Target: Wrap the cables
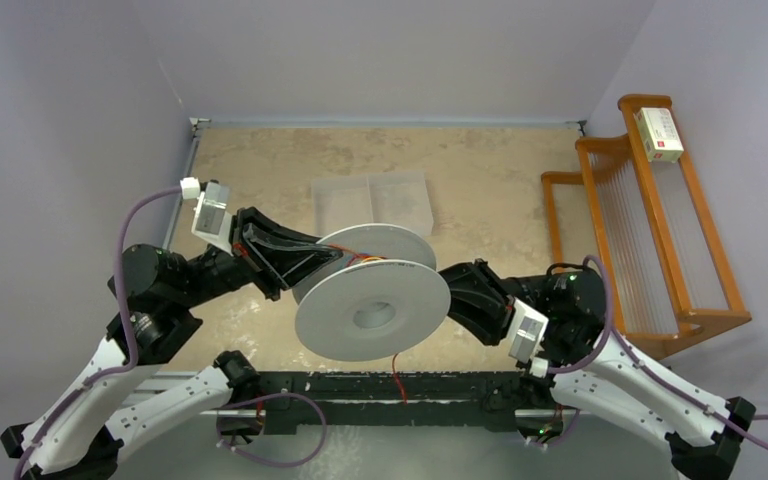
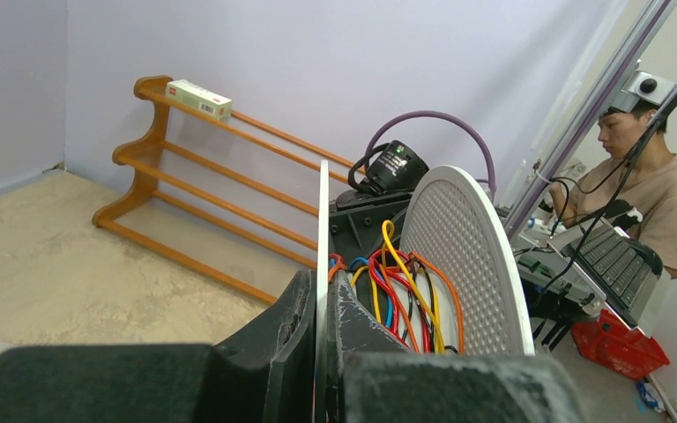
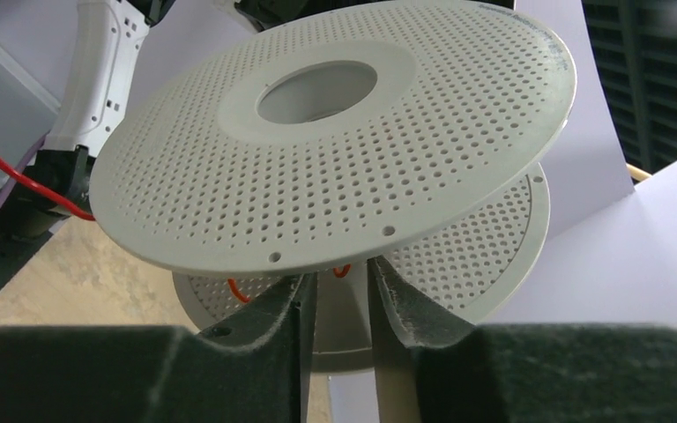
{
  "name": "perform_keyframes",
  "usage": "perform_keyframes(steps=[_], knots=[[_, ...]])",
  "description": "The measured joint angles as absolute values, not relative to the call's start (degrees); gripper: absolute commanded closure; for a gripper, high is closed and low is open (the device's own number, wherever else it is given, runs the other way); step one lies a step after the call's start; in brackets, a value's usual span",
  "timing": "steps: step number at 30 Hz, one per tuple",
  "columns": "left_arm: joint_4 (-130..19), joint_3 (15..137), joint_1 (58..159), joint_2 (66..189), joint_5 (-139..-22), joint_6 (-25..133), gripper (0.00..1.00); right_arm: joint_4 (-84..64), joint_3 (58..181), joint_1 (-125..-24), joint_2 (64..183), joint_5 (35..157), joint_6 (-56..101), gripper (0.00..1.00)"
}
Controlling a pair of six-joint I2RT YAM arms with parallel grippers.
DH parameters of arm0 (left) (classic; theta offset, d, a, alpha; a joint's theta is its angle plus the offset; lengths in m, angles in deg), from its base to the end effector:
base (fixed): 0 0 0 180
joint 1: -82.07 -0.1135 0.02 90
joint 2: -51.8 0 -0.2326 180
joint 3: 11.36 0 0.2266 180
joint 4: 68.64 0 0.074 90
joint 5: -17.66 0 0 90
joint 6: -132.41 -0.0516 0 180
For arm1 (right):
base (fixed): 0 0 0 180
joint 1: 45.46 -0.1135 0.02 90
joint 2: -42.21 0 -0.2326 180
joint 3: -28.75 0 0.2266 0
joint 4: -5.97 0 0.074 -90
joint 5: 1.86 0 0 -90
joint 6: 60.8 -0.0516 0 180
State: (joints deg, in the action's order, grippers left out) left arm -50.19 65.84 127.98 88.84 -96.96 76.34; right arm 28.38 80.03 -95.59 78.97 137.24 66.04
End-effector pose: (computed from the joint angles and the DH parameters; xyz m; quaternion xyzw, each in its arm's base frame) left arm 0.0679 -0.1010 0.4445 0.2327 0.5270 -0.6107 0.5433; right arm 0.0593 0.1318 0.3743 -0.5493 0.0390 0.2785 0.7868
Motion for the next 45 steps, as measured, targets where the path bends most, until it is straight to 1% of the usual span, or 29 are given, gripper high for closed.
perform_keyframes(steps=[4, 12, 27, 32, 45], knots=[[-50.35, 65.36, 127.96, 89.08, -97.20, 76.32, 1.00, 29.04, 80.03, -95.59, 78.68, 137.16, 65.80, 1.00], [-50.39, 65.21, 127.98, 89.15, -97.20, 76.27, 1.00, 29.19, 79.26, -95.59, 75.62, 135.12, 64.90, 1.00], [-47.72, 65.51, 127.96, 89.06, -94.86, 74.13, 1.00, 29.04, 68.07, -95.70, 68.61, 124.57, 55.92, 1.00], [-46.04, 65.71, 127.98, 89.10, -93.12, 72.80, 1.00, 30.22, 66.46, -95.70, 69.33, 123.37, 52.86, 1.00], [-44.95, 65.75, 127.96, 90.59, -92.24, 72.21, 1.00, 35.83, 63.61, -95.72, 76.23, 121.97, 48.01, 1.00]])
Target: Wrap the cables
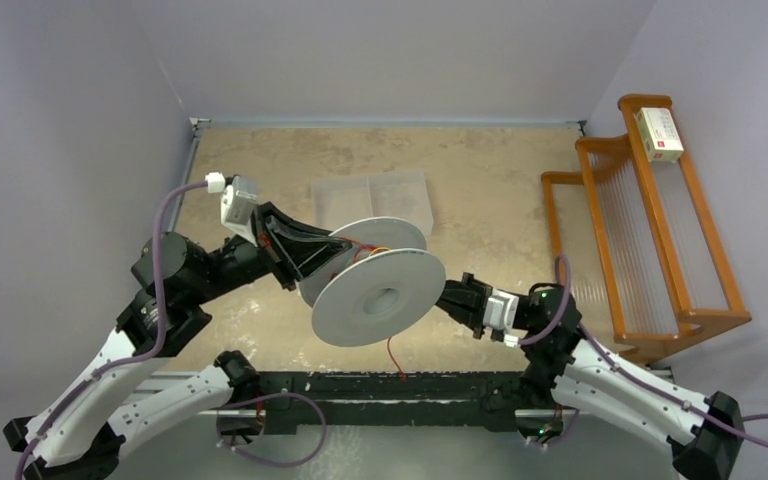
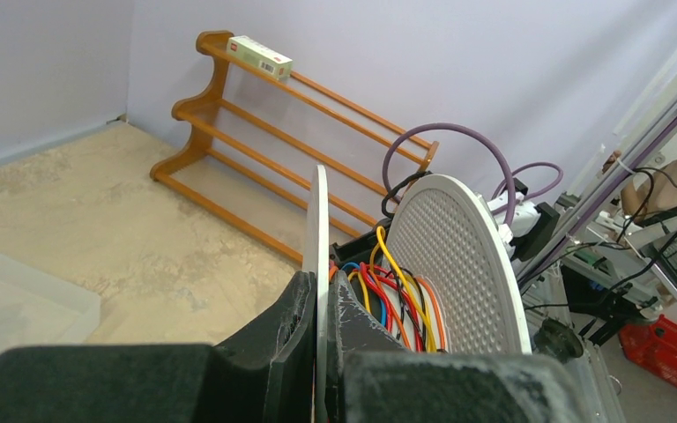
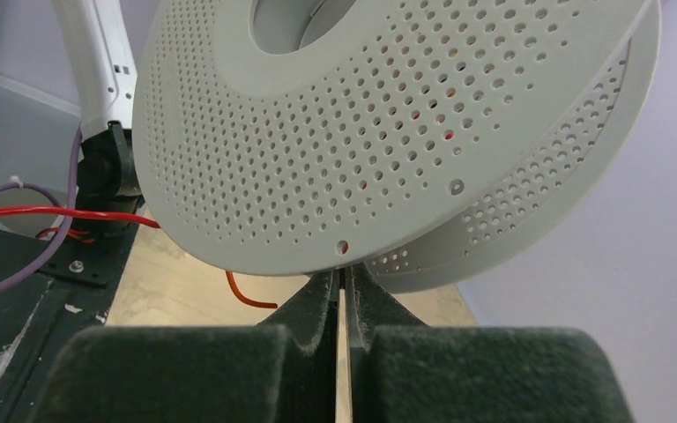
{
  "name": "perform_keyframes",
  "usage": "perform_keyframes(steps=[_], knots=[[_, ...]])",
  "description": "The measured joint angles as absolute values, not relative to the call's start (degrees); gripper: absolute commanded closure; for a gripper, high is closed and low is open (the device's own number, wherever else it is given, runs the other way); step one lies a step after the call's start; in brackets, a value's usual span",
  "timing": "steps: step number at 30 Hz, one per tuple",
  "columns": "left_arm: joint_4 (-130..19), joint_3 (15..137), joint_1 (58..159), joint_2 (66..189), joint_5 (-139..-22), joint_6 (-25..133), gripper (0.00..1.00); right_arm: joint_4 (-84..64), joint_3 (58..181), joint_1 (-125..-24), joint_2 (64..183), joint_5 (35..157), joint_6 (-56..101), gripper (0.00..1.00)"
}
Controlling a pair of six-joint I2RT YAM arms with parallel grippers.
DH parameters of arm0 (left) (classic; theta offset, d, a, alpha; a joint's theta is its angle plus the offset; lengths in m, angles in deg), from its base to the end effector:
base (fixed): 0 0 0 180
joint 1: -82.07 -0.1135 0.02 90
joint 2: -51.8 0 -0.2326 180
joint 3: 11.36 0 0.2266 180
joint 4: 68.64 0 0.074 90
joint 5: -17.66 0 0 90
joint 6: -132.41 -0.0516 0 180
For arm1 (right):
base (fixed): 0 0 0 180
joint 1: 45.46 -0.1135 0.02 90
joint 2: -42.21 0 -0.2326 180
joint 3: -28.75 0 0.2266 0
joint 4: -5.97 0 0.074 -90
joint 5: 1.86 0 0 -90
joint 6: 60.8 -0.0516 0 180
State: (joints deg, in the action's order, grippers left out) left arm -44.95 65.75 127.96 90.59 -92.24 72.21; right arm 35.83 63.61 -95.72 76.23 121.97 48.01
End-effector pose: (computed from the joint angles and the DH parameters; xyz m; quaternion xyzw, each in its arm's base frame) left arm 0.0814 -0.1092 0.4307 0.2197 0.5771 -0.5616 0.5507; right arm 0.0765 0.1370 0.3066 -0.4766 0.2465 0.3639 0.7613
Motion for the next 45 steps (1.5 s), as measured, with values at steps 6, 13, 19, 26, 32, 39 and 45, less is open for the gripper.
perform_keyframes(steps=[6, 13, 19, 26, 32, 39, 45], knots=[[-45.12, 65.77, 127.96, 91.81, -92.31, 71.84, 1.00, 38.24, 62.59, -95.76, 78.66, 120.83, 46.46, 1.00], [-46.52, 65.64, 127.96, 93.47, -92.20, 71.81, 1.00, 49.82, 59.09, -95.76, 84.10, 121.07, 41.93, 1.00], [-50.48, 62.43, 127.94, 93.43, -89.38, 71.95, 1.00, 61.52, 57.19, -95.74, 91.60, 120.35, 36.73, 0.97], [-55.02, 56.33, 127.92, 90.11, -81.23, 73.32, 1.00, 70.48, 53.06, -95.61, 96.32, 113.38, 30.28, 0.84], [-61.60, 49.03, 127.96, 88.16, -74.76, 77.76, 1.00, 72.40, 49.95, -95.65, 98.75, 107.45, 27.22, 0.73], [-62.19, 44.31, 127.96, 85.60, -68.42, 81.13, 1.00, 71.79, 48.01, -95.65, 94.11, 101.42, 26.17, 0.62], [-60.36, 43.39, 127.96, 84.21, -61.49, 82.48, 1.00, 64.27, 47.62, -95.65, 88.08, 96.48, 26.61, 0.57]])
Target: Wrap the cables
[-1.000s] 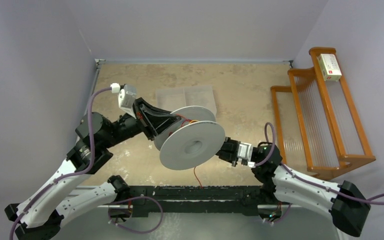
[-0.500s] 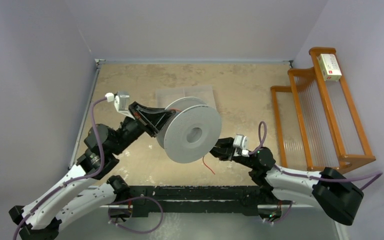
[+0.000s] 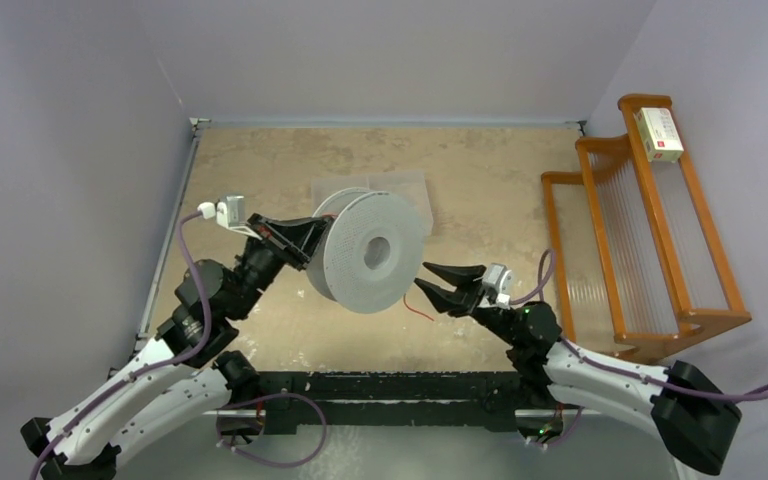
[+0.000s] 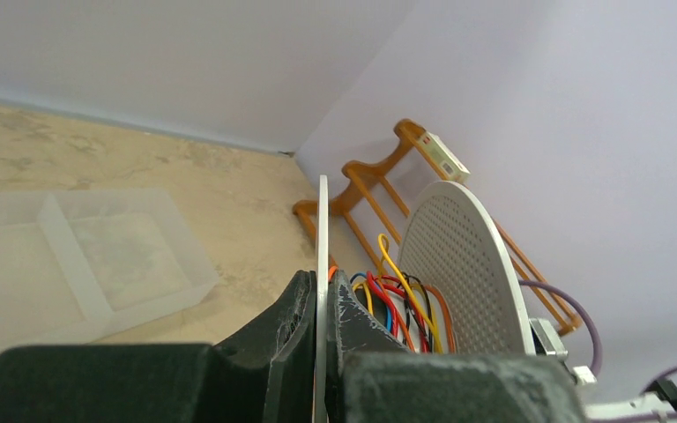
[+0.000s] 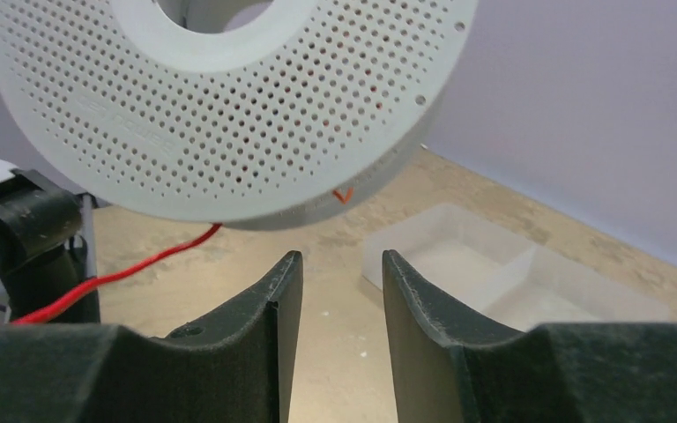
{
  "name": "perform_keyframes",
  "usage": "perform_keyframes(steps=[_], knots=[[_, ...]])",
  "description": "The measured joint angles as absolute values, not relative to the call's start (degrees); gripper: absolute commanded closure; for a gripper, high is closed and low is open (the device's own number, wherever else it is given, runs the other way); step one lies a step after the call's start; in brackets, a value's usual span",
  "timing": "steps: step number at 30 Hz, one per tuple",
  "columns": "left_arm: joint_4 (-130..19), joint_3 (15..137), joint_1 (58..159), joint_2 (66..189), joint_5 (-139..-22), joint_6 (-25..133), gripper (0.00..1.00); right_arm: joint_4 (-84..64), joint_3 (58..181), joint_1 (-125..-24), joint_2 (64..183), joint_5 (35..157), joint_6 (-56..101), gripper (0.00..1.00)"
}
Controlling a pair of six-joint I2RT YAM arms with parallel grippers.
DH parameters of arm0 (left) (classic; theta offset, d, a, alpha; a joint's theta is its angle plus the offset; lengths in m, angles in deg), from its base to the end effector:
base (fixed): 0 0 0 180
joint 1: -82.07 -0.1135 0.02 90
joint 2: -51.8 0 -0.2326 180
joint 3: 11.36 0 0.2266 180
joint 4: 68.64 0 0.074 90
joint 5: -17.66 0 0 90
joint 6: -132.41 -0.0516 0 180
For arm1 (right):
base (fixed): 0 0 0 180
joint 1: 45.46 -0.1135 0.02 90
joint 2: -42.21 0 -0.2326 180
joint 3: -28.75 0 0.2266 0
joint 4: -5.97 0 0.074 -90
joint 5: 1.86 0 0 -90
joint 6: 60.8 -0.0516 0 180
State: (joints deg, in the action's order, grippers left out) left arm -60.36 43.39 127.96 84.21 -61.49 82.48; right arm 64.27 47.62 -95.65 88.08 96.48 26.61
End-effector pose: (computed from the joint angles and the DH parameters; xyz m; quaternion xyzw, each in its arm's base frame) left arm 0.1143 -0.1039 0.3546 -0.0433 0.6155 -0.4925 0.6138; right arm 0.1010 0.1329 0.2425 -0.2553 0.4217 0.4183 0.7629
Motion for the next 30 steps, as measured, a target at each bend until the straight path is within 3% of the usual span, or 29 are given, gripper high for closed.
perform_keyframes(steps=[14, 30], knots=[[-52.25, 43.41, 127.96, 83.07, -48.64, 85.30, 1.00, 40.25, 47.24, -95.65, 73.94, 84.09, 26.57, 0.51], [-52.25, 34.50, 127.96, 87.07, -49.82, 97.28, 1.00, 11.14, 64.71, -95.65, 68.80, 73.49, 25.45, 0.44]])
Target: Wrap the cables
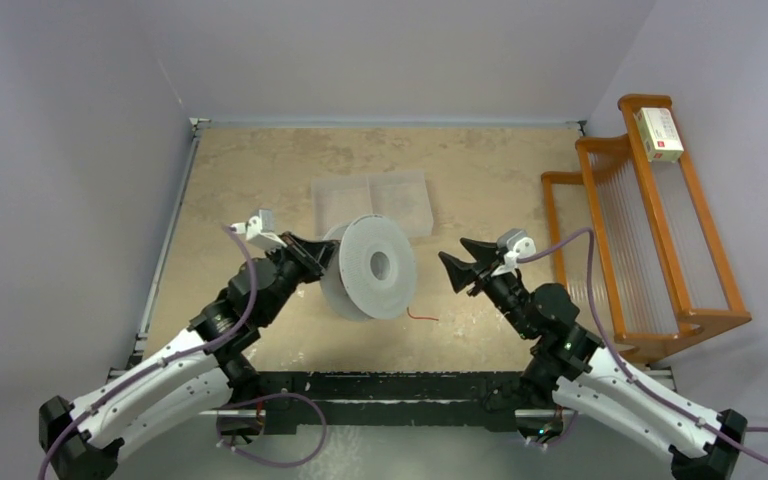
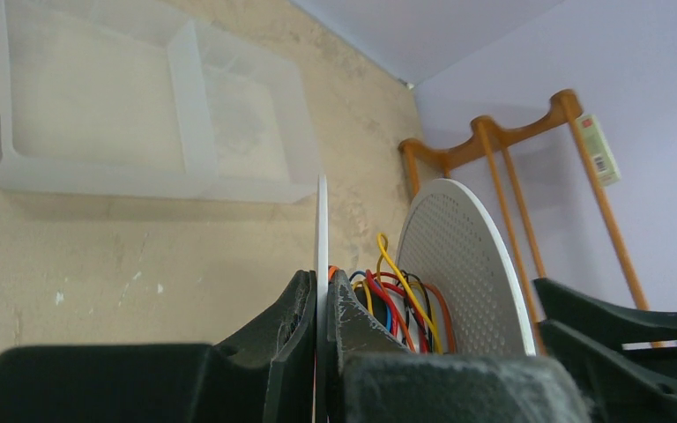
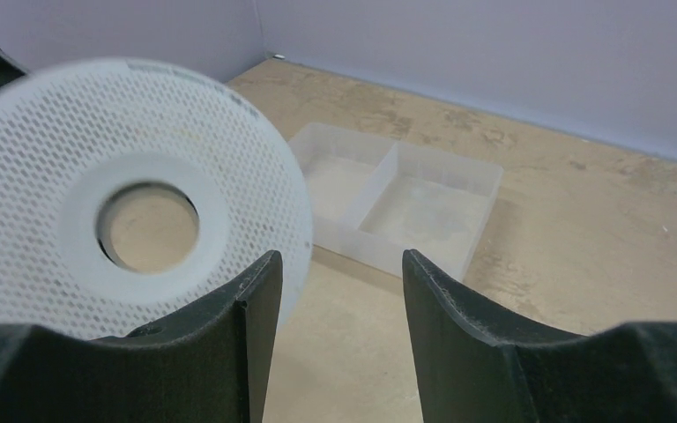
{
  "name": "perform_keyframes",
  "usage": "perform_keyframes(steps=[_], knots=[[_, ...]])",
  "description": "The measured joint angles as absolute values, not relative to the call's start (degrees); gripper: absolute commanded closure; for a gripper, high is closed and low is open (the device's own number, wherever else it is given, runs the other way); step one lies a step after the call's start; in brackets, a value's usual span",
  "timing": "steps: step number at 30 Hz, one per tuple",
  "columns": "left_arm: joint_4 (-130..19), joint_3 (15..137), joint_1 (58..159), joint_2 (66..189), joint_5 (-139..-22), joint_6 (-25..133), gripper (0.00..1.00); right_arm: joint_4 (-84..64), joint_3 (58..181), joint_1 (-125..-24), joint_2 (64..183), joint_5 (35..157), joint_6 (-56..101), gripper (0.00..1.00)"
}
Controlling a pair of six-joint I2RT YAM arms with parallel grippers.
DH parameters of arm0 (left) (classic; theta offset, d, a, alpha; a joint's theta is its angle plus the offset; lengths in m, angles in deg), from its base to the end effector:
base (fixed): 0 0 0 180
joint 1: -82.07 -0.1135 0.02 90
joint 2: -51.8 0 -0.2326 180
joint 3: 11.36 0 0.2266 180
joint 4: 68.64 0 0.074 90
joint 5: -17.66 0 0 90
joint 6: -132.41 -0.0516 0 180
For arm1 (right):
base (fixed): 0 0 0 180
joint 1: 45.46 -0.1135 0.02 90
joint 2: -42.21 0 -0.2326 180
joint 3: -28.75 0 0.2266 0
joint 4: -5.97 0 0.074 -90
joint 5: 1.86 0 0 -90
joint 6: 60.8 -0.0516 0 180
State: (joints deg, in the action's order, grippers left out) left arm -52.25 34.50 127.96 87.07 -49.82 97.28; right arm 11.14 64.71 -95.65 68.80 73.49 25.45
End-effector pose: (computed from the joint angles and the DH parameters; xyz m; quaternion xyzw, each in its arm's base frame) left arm 0.1352 -0.1111 0.2772 -0.1875 0.7152 -0.4141 0.5309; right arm 0.1096 0.1111 0.2856 -0.1466 0.5975 0.2862 0.7345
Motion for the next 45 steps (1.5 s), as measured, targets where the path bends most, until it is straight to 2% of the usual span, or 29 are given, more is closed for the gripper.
perform_keyframes(steps=[13, 32, 39, 43, 45], knots=[[-70.30, 25.58, 127.96, 104.42, -52.88, 104.88, 1.00, 1.50, 70.15, -95.65, 71.45, 69.49, 19.46, 0.41], [-88.97, 24.88, 127.96, 125.89, -54.21, 110.92, 0.96, -0.67, 70.15, -95.65, 70.55, 69.53, 17.74, 0.39], [-91.79, 27.94, 127.96, 131.81, -55.74, 111.83, 0.88, -1.43, 70.15, -95.65, 70.60, 69.58, 17.54, 0.38], [-91.24, 28.77, 127.96, 132.64, -56.27, 111.83, 0.71, -1.48, 70.15, -95.65, 70.73, 69.58, 17.50, 0.37], [-90.37, 29.05, 127.96, 132.64, -56.29, 111.64, 0.68, -1.50, 70.15, -95.65, 70.73, 69.58, 17.47, 0.37]])
